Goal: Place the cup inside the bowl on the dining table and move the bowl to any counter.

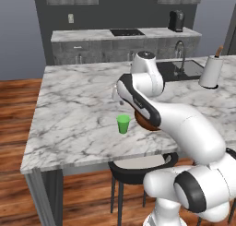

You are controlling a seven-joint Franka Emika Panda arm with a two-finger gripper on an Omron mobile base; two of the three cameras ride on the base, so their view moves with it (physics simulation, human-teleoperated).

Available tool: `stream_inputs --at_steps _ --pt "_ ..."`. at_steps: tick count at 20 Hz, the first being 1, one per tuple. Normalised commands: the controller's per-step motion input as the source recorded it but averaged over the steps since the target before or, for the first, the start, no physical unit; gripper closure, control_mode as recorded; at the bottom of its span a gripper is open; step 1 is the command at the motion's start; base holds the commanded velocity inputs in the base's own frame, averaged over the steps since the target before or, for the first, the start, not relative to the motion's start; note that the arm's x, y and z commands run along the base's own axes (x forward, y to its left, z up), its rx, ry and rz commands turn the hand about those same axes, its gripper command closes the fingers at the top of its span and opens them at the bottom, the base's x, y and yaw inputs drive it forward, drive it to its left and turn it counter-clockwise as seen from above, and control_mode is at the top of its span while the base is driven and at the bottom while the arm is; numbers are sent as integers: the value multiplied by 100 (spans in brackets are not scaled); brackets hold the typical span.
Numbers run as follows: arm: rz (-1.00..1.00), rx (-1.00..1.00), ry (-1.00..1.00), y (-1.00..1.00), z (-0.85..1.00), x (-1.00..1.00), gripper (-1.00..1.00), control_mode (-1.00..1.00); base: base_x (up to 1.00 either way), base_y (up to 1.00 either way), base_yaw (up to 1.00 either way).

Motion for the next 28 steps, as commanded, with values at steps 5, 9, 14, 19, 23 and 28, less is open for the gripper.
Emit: stream_inputs --at_steps 5,9,14,19,23,28 --pt "0 0 0 12 -2 23 -100 -100 0 0 0" --pt "0 0 -1 9 -13 23 -100 -100 0 0 0" --pt "1 -1 0 2 -17 6 -100 -100 0 0 0" --pt "4 -6 0 0 -12 0 -100 -100 0 0 0" --pt "3 -7 0 0 -4 0 -100 -100 0 0 0" --pt "4 -4 -2 0 -2 0 -100 -100 0 0 0"
